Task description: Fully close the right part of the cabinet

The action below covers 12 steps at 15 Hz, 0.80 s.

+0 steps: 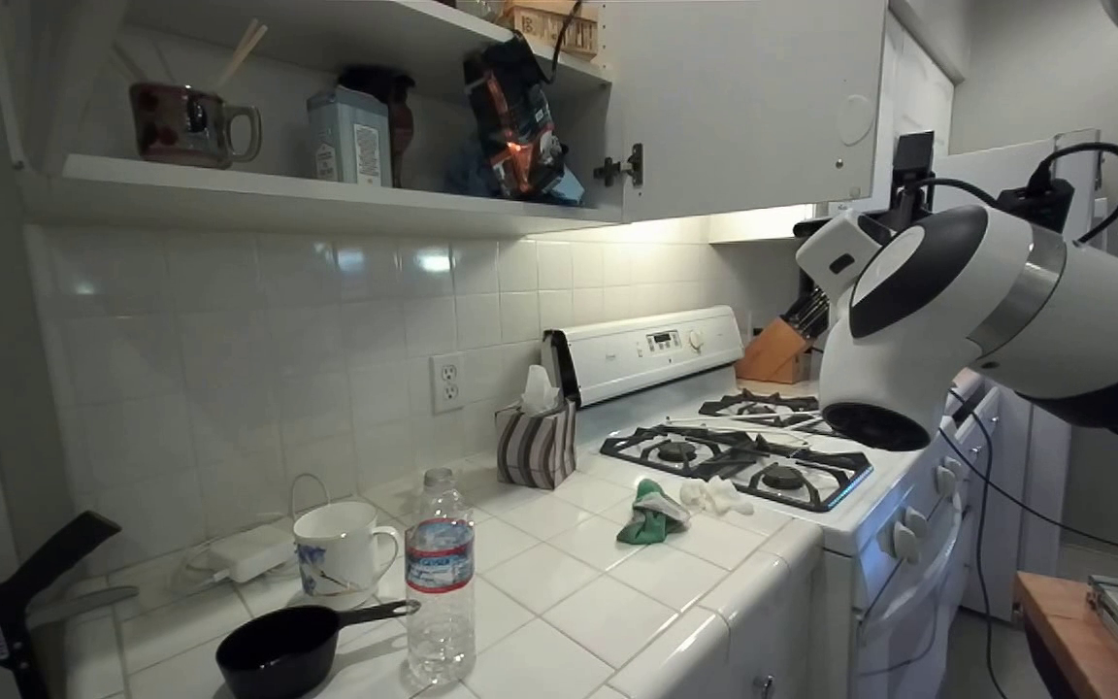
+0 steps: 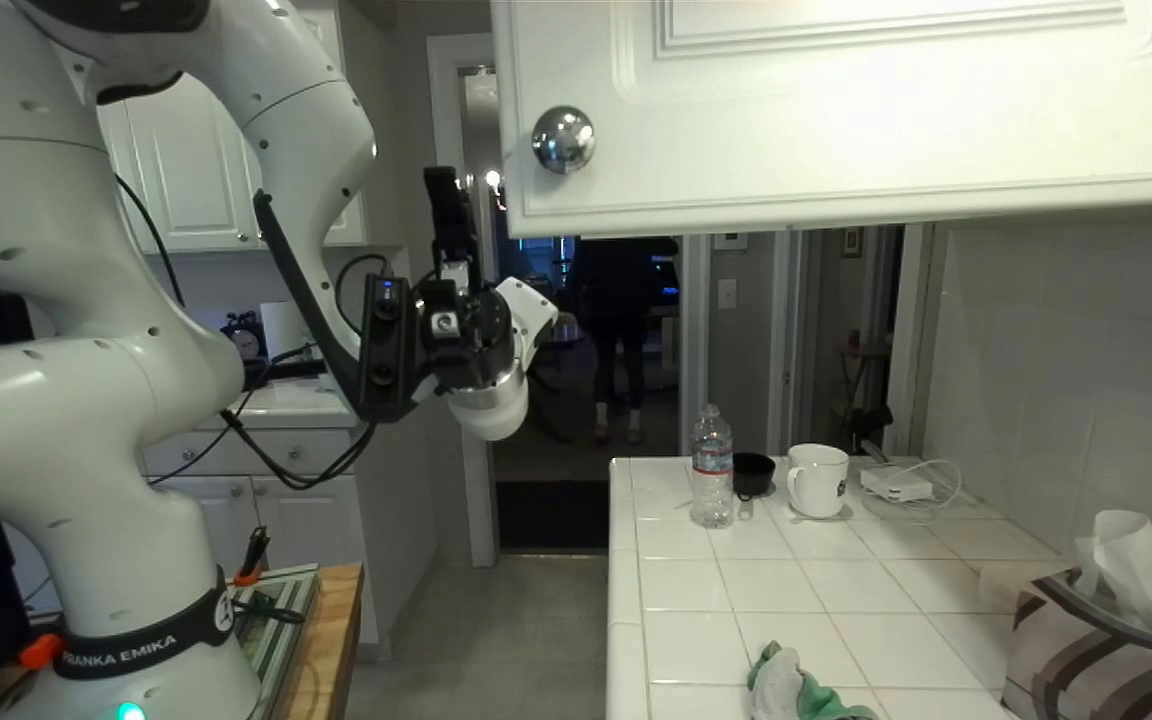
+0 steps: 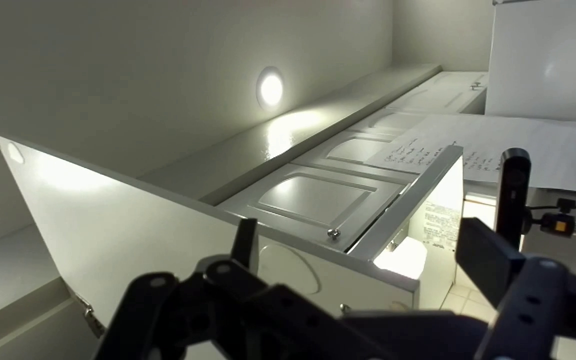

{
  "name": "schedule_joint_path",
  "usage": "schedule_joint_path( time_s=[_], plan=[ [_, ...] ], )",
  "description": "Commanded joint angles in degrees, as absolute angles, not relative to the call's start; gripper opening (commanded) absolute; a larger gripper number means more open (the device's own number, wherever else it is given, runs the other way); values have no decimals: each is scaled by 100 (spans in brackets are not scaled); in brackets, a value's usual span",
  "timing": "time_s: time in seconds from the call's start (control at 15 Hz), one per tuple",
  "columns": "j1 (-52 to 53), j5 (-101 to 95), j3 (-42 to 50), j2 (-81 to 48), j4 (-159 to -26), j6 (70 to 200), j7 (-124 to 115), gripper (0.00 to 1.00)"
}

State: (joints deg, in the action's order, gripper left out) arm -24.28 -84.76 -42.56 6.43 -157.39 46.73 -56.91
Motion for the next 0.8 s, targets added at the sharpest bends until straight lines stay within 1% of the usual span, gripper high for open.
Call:
schedule_joint_path(
  time_s=[0.0,0.2,0.73],
  plan=[
    [-2608,-8720,-4306,681,-15566,4673,-5487,100],
    [-2767,-8928,-4288,646,-15432,4673,-5418,100],
    [-2988,-8748,-4184,290,-15194,4683,-5636,100]
  ],
)
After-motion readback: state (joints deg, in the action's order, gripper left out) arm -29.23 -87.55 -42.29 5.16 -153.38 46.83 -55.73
